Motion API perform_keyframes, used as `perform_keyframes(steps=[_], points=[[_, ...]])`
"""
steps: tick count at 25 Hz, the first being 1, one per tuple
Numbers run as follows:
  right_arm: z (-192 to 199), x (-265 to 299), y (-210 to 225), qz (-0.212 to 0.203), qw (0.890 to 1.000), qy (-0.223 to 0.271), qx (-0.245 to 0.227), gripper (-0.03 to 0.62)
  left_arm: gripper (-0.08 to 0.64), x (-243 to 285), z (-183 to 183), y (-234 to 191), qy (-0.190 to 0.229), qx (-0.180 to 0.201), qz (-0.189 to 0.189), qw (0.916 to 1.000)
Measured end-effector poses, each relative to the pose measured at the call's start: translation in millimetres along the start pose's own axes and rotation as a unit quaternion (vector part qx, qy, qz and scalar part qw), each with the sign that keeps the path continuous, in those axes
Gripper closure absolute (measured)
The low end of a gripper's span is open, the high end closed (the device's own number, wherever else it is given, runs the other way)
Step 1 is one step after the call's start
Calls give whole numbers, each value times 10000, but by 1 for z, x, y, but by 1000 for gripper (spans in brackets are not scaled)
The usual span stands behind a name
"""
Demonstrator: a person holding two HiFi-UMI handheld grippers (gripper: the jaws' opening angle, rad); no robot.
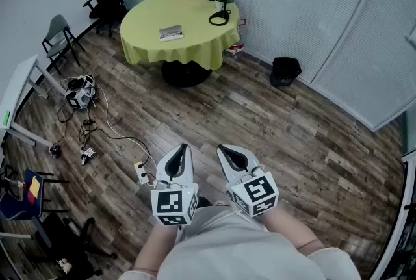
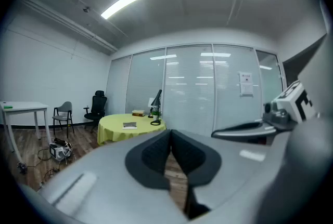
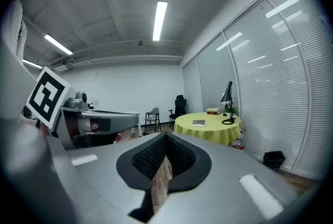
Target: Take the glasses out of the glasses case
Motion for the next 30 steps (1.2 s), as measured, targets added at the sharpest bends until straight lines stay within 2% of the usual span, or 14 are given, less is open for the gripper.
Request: perform_keyframes(steps=[9,20,25,30], points=[[-2,13,3,-79,9999,-16,148,594,552,7,2,-10,-88,-90,-63,9999],[21,32,16,176,9974,-313,625,594,552,15,19,-27,-287,-223,-177,9992],[25,65,24,196,9958,-479,755,593,553,38,28,-58,-423,-381,-249,9981],[24,123,45,382,9938,-651,817,592,552,92,30,-106,-542,-527,-166,9970]])
Point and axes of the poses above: the fingertips, and each gripper's own axes: x forward along the fingers, y to its right, z out of its underside, the point moved 5 cm from there along -x, backward along the fingers, and after that the axes turned 1 degree about y, right-handed, at the moved point
